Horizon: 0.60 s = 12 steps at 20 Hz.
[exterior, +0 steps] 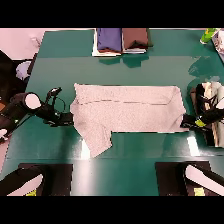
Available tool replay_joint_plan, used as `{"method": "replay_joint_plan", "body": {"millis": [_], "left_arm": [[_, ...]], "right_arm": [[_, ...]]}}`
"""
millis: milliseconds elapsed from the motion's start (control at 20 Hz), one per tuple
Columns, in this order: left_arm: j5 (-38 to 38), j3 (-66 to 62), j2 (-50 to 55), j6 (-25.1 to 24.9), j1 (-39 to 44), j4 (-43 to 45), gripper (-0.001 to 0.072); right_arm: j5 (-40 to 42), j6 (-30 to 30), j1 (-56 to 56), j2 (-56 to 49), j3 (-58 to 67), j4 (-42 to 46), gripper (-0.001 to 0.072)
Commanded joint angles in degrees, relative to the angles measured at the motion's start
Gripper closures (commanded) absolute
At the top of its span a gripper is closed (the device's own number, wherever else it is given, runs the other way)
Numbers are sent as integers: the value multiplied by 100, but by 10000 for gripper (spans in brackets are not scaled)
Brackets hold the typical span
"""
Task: Fold the shirts.
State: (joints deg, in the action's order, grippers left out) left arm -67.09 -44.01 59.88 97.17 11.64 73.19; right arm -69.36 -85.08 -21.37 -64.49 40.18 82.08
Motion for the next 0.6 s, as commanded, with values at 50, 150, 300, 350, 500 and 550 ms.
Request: {"method": "replay_joint_plan", "body": {"millis": [50, 150, 300, 350, 500, 550], "left_arm": [[0, 39, -20, -9, -2, -15, 240], [-48, 42, -20, -4, -2, -17, 240], [-63, 131, -20, 90, 372, -20, 240], [74, 212, -20, 184, 629, -20, 239], [654, 535, -20, 625, 1257, -15, 238], [743, 660, -17, 763, 1355, -20, 238]], "right_arm": [[142, -35, 317, -280, 81, -26, 301], [146, -37, 450, -186, 70, 68, 580], [275, -37, 481, 136, -57, 68, 698], [293, -37, 481, 214, -92, 66, 698], [293, -37, 481, 310, -87, 55, 698], [284, -35, 481, 310, -87, 50, 698]]}}
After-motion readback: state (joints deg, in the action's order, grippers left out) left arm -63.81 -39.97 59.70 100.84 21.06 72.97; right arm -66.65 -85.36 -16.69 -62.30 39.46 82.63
